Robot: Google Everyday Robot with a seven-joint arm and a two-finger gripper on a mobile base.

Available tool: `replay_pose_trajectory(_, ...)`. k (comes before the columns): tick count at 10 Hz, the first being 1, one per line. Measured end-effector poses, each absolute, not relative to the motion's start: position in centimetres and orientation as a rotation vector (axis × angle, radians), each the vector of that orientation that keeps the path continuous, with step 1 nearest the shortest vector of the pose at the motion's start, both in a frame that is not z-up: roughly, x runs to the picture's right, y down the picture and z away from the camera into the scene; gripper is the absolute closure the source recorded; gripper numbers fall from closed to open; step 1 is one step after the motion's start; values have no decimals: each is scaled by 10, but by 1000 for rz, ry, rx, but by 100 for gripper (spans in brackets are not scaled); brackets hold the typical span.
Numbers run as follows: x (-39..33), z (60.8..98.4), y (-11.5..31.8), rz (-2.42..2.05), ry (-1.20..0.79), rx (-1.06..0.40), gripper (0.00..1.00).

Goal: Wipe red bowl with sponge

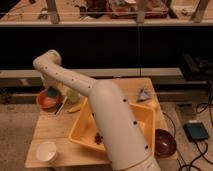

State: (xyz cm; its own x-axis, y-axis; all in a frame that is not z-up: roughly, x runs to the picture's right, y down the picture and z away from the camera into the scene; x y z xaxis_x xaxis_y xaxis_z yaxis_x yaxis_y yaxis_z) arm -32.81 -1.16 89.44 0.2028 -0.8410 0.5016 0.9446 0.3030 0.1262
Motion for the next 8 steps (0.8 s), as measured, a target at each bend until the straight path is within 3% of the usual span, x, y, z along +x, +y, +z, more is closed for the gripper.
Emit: replay_pose_trajectory(8, -345, 888, -16, -1225, -527, -161, 90)
